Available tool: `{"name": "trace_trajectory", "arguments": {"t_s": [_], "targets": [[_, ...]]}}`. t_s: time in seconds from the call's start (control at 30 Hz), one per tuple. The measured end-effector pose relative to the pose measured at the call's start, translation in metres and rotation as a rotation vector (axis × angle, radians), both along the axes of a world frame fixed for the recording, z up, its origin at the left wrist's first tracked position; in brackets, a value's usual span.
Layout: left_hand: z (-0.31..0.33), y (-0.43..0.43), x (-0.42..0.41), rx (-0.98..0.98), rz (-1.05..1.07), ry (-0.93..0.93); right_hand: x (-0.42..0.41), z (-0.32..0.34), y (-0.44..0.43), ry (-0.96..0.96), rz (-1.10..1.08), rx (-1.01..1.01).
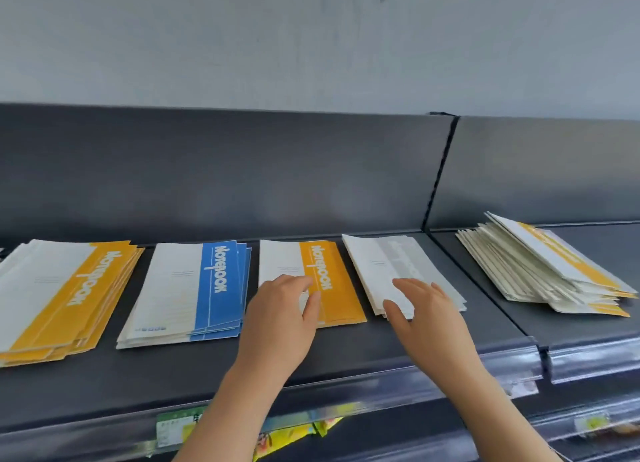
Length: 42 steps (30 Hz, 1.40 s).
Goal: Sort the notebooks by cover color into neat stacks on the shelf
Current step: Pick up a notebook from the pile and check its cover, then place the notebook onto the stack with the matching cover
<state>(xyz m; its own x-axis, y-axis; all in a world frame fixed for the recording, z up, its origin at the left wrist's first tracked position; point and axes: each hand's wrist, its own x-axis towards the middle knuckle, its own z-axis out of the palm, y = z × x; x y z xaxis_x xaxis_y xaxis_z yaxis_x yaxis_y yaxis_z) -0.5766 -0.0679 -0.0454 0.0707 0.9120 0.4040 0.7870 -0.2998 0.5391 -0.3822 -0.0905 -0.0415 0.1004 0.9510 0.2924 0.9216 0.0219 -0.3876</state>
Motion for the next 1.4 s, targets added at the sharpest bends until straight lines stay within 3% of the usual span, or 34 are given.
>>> {"name": "trace_trajectory", "arguments": {"t_s": [0.6, 0.77, 0.9, 1.17, 1.4], "targets": [[0.005, 0.047, 0.197, -0.033, -0.283, -0.001, 0.207, 0.003, 0.006, 0.096, -0.296, 0.099], [0.007, 0.053, 0.269, -0.066, -0.303, -0.112, 0.300, -0.004, 0.029, 0.103, -0.349, 0.081], [0.006, 0.062, 0.326, -0.155, -0.253, -0.152, 0.344, -0.013, 0.048, 0.074, -0.278, -0.048], [0.001, 0.079, 0.379, -0.378, -0.122, -0.365, 0.361, -0.011, 0.039, 0.105, 0.057, -0.016], [-0.002, 0.070, 0.392, -0.364, -0.007, -0.518, 0.386, -0.018, 0.052, 0.141, -0.072, -0.094]]}}
